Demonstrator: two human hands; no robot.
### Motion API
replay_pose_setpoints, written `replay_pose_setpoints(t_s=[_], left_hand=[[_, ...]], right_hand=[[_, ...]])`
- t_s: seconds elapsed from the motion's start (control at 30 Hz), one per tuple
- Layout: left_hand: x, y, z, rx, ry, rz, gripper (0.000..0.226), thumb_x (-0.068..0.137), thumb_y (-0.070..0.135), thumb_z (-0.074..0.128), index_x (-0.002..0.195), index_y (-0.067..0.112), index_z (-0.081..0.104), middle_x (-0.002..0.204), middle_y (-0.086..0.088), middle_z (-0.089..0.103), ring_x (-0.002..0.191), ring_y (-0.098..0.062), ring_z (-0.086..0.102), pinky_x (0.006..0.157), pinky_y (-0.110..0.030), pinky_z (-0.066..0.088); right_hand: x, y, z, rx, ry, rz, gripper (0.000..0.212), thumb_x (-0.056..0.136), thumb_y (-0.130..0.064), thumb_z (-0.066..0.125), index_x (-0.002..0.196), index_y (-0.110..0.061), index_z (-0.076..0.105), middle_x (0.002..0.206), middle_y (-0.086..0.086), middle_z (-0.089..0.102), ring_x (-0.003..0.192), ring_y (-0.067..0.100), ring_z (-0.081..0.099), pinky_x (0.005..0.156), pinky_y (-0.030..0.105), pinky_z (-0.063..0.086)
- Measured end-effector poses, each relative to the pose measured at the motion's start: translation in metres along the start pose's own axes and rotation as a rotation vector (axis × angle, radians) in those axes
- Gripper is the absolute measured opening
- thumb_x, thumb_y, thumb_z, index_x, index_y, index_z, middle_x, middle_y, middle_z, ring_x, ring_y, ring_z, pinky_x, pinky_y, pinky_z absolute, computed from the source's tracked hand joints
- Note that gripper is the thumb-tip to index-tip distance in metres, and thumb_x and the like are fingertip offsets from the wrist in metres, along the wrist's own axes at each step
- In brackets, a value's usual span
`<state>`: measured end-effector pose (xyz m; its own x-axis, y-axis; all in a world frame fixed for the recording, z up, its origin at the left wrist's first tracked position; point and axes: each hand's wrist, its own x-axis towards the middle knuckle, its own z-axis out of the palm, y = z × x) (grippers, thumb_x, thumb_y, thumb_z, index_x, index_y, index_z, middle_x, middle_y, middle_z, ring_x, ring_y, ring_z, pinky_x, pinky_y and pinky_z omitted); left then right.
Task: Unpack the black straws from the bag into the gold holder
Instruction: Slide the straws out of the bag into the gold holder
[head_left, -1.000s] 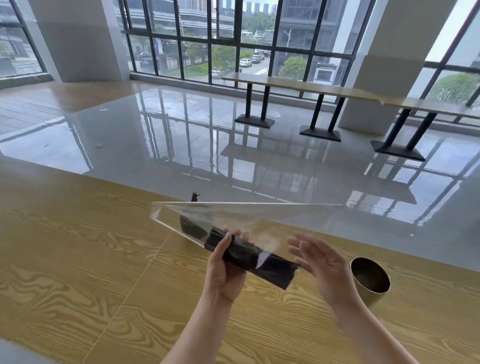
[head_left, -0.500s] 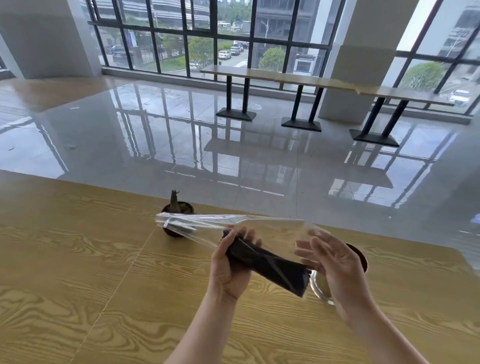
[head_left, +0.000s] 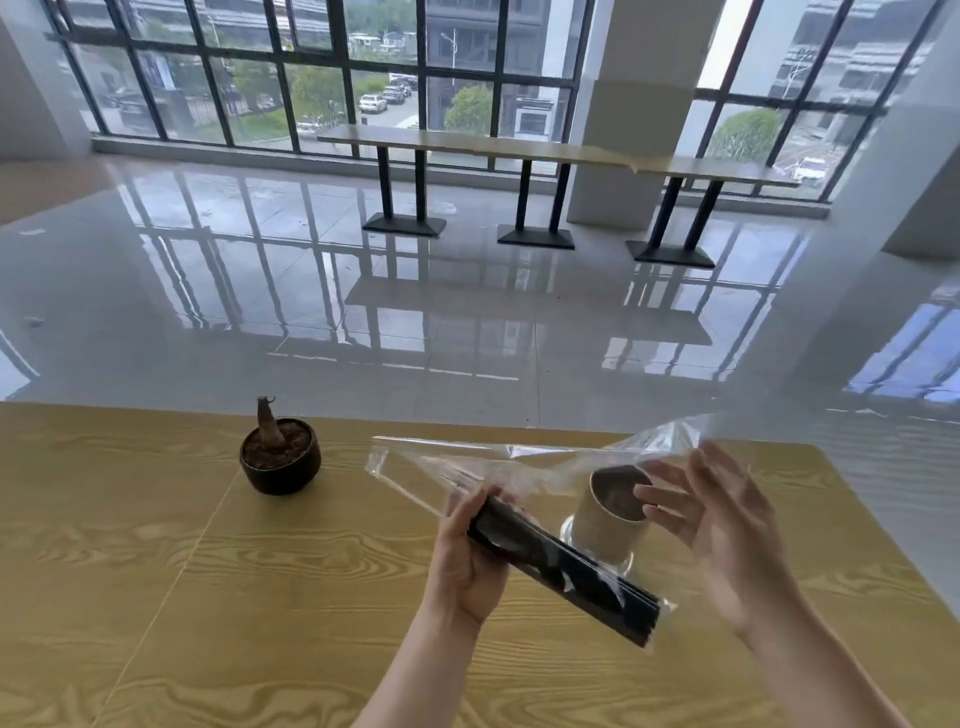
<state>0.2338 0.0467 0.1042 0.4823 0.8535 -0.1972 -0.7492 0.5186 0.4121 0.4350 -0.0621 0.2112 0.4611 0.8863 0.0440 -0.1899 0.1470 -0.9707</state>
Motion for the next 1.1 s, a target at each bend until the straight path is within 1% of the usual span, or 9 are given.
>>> replay_pose_setpoints(t_s=[0.2, 0.33, 0.43, 0.53, 0.6, 0.73, 0.87, 0.93, 1.1], left_hand=[[0.016, -0.042, 0.02, -0.026, 0.086, -0.142, 0.038, 0.084, 0.009, 0.073, 0.117, 0.013, 0.054, 0.098, -0.013, 0.065, 0.087, -0.029, 0.062, 0.098, -0.048, 0.048], [0.022, -0.068, 0.04, 0.03, 0.085, -0.2, 0.035, 0.079, 0.015, 0.076, 0.109, 0.009, 0.059, 0.1, -0.015, 0.069, 0.082, -0.029, 0.069, 0.073, -0.044, 0.061], [0.025, -0.083, 0.051, 0.023, 0.057, -0.225, 0.041, 0.084, 0.019, 0.071, 0.118, 0.013, 0.049, 0.095, -0.011, 0.063, 0.078, -0.025, 0.065, 0.07, -0.041, 0.061], [0.026, -0.093, 0.06, -0.028, 0.038, -0.282, 0.047, 0.085, 0.019, 0.071, 0.125, 0.017, 0.047, 0.102, -0.011, 0.062, 0.086, -0.024, 0.063, 0.094, -0.042, 0.051], [0.029, -0.099, 0.064, -0.037, 0.051, -0.326, 0.052, 0.085, 0.019, 0.072, 0.131, 0.016, 0.049, 0.106, -0.012, 0.063, 0.088, -0.025, 0.063, 0.098, -0.043, 0.049], [0.032, -0.111, 0.072, 0.021, 0.007, -0.402, 0.032, 0.088, 0.021, 0.072, 0.116, 0.011, 0.06, 0.093, -0.008, 0.066, 0.079, -0.023, 0.064, 0.087, -0.042, 0.053], [0.027, -0.127, 0.078, 0.0, -0.073, -0.459, 0.026, 0.09, 0.018, 0.07, 0.112, 0.011, 0.058, 0.096, -0.008, 0.065, 0.078, -0.023, 0.069, 0.076, -0.039, 0.061], [0.025, -0.139, 0.082, 0.008, -0.086, -0.459, 0.029, 0.089, 0.014, 0.071, 0.114, 0.014, 0.056, 0.096, -0.01, 0.067, 0.078, -0.024, 0.07, 0.075, -0.038, 0.06], [0.022, -0.174, 0.105, -0.037, -0.135, -0.5, 0.008, 0.088, 0.013, 0.069, 0.086, 0.012, 0.061, 0.084, -0.01, 0.064, 0.075, -0.025, 0.064, 0.08, -0.04, 0.053]], right_hand=[[0.008, -0.035, -0.03, 0.022, 0.006, -0.189, 0.019, 0.087, -0.003, 0.064, 0.094, -0.016, 0.075, 0.116, 0.015, 0.074, 0.104, 0.034, 0.072, 0.086, 0.041, 0.061], [0.003, -0.052, -0.059, 0.116, -0.045, -0.245, 0.025, 0.084, 0.003, 0.06, 0.083, -0.016, 0.075, 0.113, 0.019, 0.074, 0.111, 0.037, 0.069, 0.09, 0.041, 0.058], [-0.005, -0.059, -0.077, 0.077, 0.026, -0.247, 0.009, 0.08, -0.011, 0.074, 0.089, -0.013, 0.073, 0.113, 0.022, 0.073, 0.108, 0.041, 0.07, 0.087, 0.044, 0.058], [-0.009, -0.062, -0.088, -0.186, 0.241, -0.321, 0.016, 0.08, -0.027, 0.082, 0.091, -0.019, 0.074, 0.103, 0.016, 0.077, 0.092, 0.038, 0.075, 0.08, 0.042, 0.061], [-0.01, -0.065, -0.091, -0.259, 0.321, -0.36, 0.01, 0.083, -0.025, 0.078, 0.091, -0.022, 0.074, 0.097, 0.014, 0.078, 0.086, 0.038, 0.076, 0.076, 0.04, 0.062], [-0.017, -0.075, -0.093, -0.284, 0.43, -0.385, 0.016, 0.077, -0.033, 0.077, 0.089, -0.022, 0.073, 0.094, 0.013, 0.079, 0.082, 0.037, 0.076, 0.076, 0.046, 0.06], [-0.025, -0.089, -0.097, -0.311, 0.505, -0.423, 0.004, 0.084, -0.02, 0.074, 0.087, -0.019, 0.074, 0.09, 0.013, 0.079, 0.078, 0.04, 0.075, 0.069, 0.04, 0.062], [-0.029, -0.098, -0.103, -0.319, 0.528, -0.432, 0.007, 0.082, -0.021, 0.075, 0.087, -0.016, 0.073, 0.09, 0.014, 0.078, 0.08, 0.042, 0.074, 0.071, 0.041, 0.062], [-0.033, -0.114, -0.128, -0.371, 0.531, -0.462, 0.01, 0.081, -0.027, 0.076, 0.087, -0.019, 0.073, 0.091, 0.01, 0.079, 0.079, 0.036, 0.076, 0.076, 0.044, 0.062]])
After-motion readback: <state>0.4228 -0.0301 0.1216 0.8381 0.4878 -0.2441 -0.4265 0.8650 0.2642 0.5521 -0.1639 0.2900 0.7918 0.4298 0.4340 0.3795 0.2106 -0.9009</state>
